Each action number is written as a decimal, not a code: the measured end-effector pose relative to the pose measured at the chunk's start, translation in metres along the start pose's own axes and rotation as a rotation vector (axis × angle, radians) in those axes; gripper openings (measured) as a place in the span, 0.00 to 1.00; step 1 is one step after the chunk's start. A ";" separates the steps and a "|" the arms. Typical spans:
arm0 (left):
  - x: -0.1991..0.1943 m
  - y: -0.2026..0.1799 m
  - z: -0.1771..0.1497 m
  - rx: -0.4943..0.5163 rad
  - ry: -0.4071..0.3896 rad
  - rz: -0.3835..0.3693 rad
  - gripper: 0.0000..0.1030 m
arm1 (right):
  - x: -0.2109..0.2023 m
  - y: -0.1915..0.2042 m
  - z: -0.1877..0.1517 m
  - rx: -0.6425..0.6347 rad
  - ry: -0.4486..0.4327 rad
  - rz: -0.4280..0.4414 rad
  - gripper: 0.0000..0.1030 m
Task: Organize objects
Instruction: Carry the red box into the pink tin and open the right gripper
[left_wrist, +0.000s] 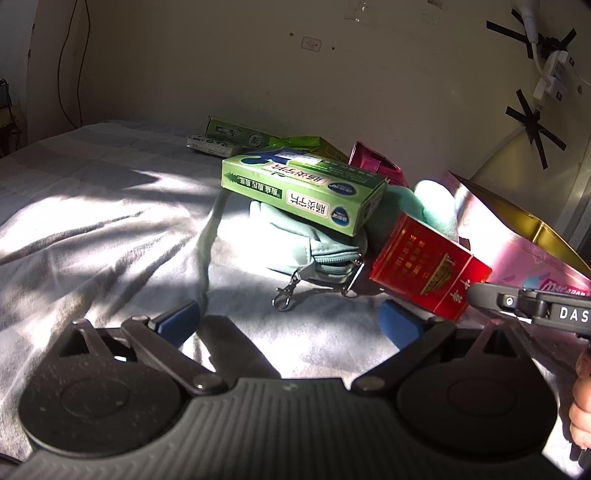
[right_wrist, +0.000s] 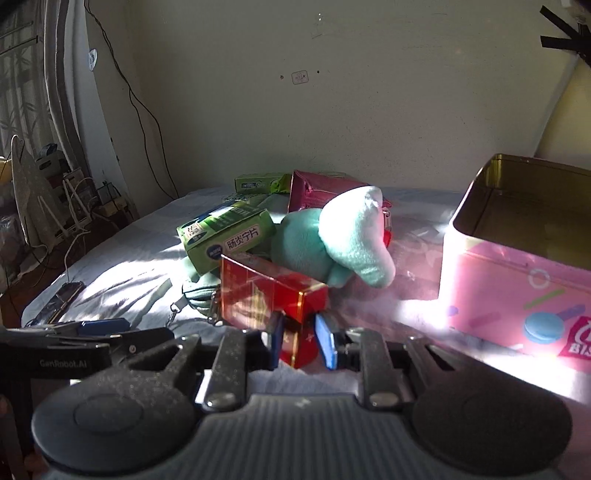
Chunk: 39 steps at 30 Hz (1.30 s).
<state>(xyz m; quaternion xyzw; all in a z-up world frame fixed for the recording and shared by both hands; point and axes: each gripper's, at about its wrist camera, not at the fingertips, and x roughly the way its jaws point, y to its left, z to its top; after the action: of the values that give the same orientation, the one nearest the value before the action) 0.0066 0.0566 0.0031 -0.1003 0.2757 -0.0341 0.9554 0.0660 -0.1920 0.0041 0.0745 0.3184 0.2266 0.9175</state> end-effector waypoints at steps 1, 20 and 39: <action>-0.001 0.000 0.000 0.002 -0.002 -0.004 1.00 | -0.008 -0.003 -0.005 0.013 0.006 -0.001 0.10; 0.028 -0.047 0.035 -0.022 0.171 -0.329 1.00 | -0.003 0.046 -0.022 -0.447 -0.042 -0.206 0.57; 0.035 -0.077 0.058 0.068 0.186 -0.503 0.81 | 0.003 0.048 -0.011 -0.443 -0.104 -0.110 0.23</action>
<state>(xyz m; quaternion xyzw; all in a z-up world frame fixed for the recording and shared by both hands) 0.0664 -0.0126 0.0486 -0.1302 0.3276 -0.2887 0.8901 0.0438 -0.1485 0.0069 -0.1344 0.2169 0.2362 0.9376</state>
